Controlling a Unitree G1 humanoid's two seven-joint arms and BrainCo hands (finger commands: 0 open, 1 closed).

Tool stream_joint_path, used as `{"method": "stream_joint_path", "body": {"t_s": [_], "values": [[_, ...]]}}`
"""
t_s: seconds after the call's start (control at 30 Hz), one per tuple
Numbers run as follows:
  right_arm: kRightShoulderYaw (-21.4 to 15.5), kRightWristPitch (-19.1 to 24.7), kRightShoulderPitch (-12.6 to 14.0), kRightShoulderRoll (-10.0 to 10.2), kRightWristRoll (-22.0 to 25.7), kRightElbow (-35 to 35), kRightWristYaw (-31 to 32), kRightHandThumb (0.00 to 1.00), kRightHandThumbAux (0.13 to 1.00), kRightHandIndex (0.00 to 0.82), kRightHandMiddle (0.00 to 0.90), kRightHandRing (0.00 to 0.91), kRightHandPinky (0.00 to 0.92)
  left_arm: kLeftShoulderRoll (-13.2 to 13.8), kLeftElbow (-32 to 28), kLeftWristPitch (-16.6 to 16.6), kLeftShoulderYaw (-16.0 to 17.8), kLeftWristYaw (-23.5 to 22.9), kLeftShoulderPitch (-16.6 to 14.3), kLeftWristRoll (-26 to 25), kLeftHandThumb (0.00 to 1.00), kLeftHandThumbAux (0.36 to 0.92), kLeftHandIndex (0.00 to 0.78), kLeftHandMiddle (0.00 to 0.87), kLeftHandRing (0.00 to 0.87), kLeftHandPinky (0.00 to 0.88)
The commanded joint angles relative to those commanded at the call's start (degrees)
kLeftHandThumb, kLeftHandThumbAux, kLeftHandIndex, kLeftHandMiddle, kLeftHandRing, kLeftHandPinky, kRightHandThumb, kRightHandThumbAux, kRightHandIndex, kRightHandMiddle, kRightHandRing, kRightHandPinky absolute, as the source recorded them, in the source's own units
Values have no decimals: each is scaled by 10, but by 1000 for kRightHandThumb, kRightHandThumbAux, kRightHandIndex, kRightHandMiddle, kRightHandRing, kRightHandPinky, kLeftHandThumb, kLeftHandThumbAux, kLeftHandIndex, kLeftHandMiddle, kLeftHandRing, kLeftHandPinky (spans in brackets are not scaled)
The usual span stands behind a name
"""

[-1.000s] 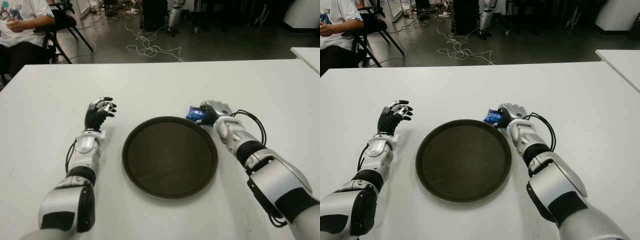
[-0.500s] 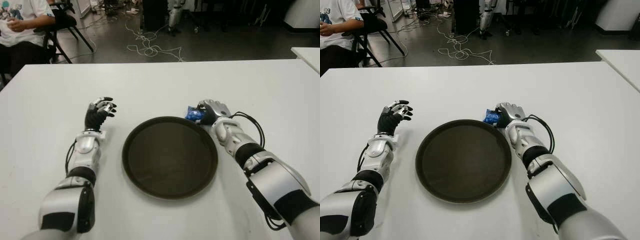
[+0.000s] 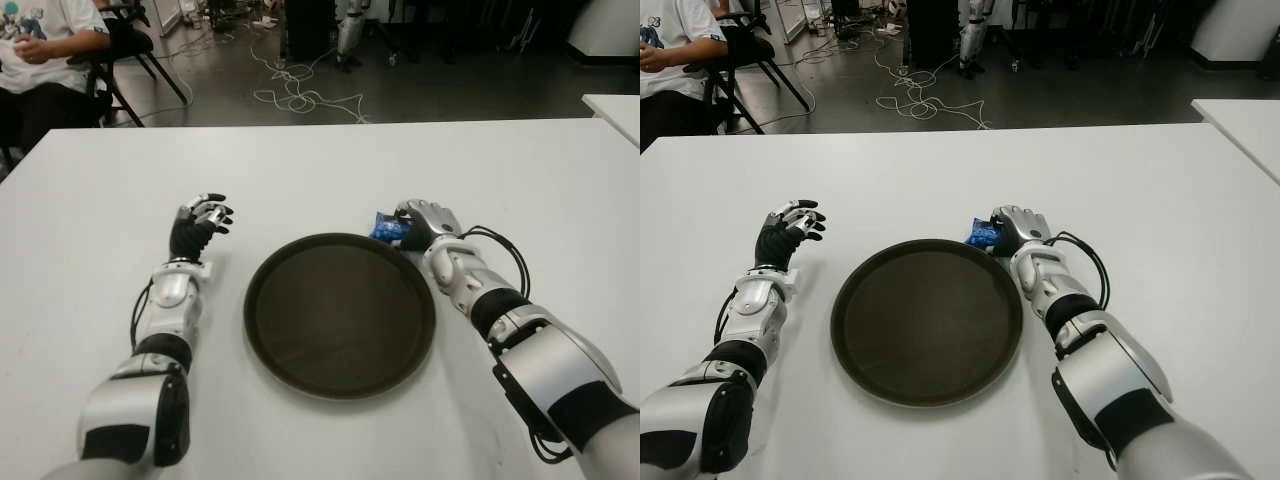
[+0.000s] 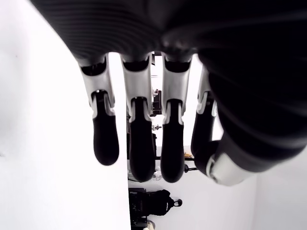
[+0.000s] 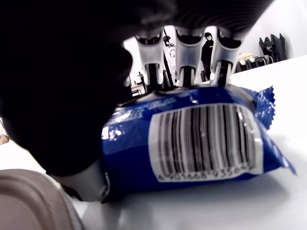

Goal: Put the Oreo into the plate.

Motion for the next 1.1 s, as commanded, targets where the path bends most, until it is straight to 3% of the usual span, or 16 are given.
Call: {"method": "stream_joint_path", "body": {"t_s": [0.4, 0.83, 1.0, 1.1], "values": [[-7, 0, 2, -1, 4, 1, 12, 233, 804, 543, 639, 645, 632, 0, 1, 4, 1, 1, 0, 0, 828, 677, 378, 511, 499, 490], [2, 4, 3, -2, -5, 5, 36, 134, 793, 497, 577, 578, 558, 1, 0, 1, 3, 0, 2, -2, 829, 676, 383, 508, 497, 494], [5, 0, 4, -4, -6, 6, 42, 50, 799, 463, 536, 549, 515, 1, 0, 2, 3, 1, 2, -1, 828, 677, 377, 517, 503, 487], [8, -2, 3, -5, -7, 6, 48, 13, 784, 359, 439, 470, 409, 1, -1, 1, 2, 1, 2, 0, 828, 677, 379, 515, 504, 486]]}}
